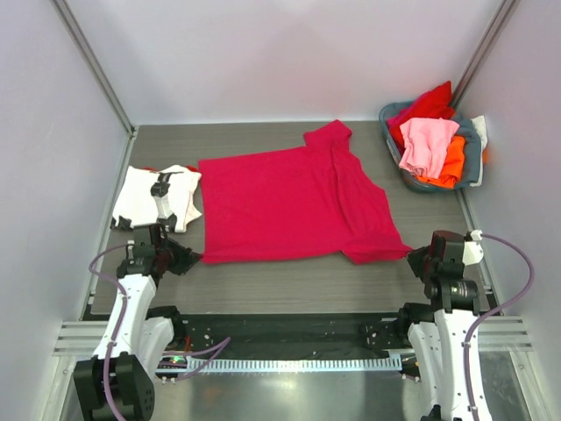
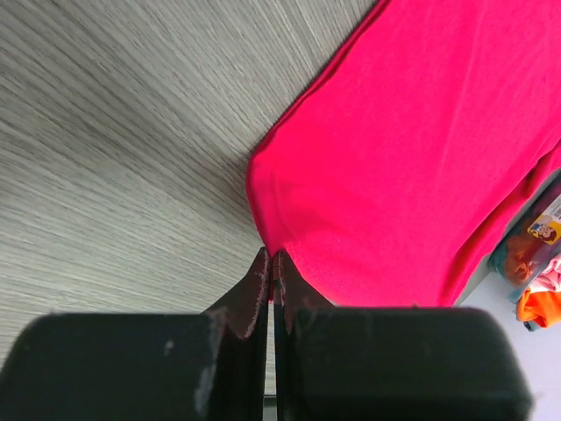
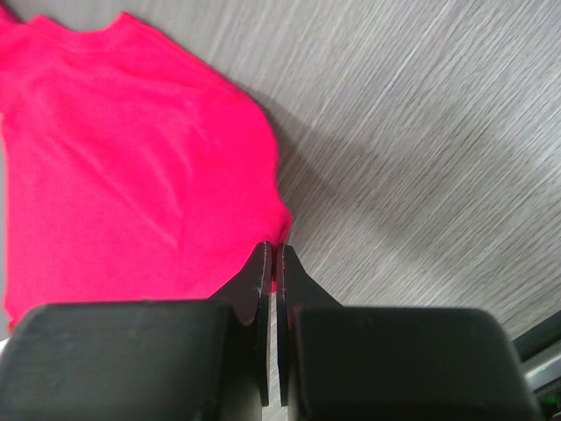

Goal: Fold and stack the t-shirts
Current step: Fold the tshirt

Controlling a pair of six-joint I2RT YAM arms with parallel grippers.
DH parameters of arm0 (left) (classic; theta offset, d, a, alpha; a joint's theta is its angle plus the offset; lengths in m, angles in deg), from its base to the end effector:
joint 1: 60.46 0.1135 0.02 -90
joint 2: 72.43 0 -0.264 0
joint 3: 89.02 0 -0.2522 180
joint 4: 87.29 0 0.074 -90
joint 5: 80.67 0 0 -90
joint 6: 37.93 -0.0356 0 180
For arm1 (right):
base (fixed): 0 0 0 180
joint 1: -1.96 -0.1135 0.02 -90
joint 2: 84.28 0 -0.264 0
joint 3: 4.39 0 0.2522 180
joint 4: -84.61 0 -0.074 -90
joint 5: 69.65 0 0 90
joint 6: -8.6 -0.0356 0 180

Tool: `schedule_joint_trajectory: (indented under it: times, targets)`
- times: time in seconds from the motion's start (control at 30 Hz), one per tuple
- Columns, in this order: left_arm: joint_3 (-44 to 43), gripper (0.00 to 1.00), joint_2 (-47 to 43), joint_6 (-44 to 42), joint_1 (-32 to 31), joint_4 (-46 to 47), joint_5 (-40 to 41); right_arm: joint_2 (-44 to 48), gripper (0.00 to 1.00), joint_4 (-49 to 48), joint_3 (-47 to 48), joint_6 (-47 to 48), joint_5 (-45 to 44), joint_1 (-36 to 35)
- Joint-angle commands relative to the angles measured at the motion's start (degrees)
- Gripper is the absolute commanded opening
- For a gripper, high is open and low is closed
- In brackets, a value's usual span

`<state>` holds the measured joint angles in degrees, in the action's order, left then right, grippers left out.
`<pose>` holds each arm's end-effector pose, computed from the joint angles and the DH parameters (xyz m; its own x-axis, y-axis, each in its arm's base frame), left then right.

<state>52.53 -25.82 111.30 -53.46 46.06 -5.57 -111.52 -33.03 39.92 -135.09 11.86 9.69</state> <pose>0.1508 0.0093 0.1810 -0.4402 -0.8906 -0.1143 -0.6820 0.4144 -0.6027 0.1016 -0.0191 0.2308 -0.2269 0.8351 -0.5011 0.7072 0.4950 0.5048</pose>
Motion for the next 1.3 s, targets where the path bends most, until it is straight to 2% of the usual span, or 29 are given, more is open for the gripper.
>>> schedule_joint_trajectory:
  times: [0.0,0.1,0.27,0.4,0.53,0.77,0.87,1.0,1.13,1.27]
  targets:
    - [-0.7,0.0,-1.2,0.5,-0.1,-1.0,1.5,3.1,0.01,3.2,2.3,-2.2,0.4,0.3]
    - [-1.4,0.0,-1.0,0.3,-0.1,-2.6,1.4,2.8,0.01,5.0,2.7,-2.5,1.8,0.3]
    - [-0.9,0.0,-2.3,0.4,-0.1,-3.4,1.5,2.3,0.01,8.4,5.5,-2.1,-3.2,0.3]
    - [-2.1,0.0,-3.0,0.5,-0.1,-3.7,3.6,1.1,0.01,3.5,4.2,-0.3,-1.1,0.2]
    - [-4.1,0.0,-0.4,0.1,-0.1,-3.1,4.9,-5.0,0.01,-0.7,1.5,0.4,3.5,0.3]
    - [-7.5,0.0,5.9,-0.5,-2.3,2.2,7.8,-11.9,0.01,-6.5,1.8,4.1,2.0,0.0]
    - [-10.1,0.0,10.2,-0.2,-5.6,4.0,9.8,-17.0,0.01,-9.8,2.9,5.2,1.6,-1.4]
    - [-13.5,0.0,15.3,0.2,-11.7,4.8,13.6,-24.8,0.01,-13.9,6.3,5.7,-3.4,-5.9]
    - [-15.3,0.0,18.3,0.5,-13.7,6.9,16.2,-34.4,0.01,-16.7,10.2,5.0,-10.7,-14.5]
    - [-17.4,0.0,21.8,0.2,-14.4,8.0,17.5,-44.2,0.01,-20.5,15.1,6.7,-12.7,-16.8]
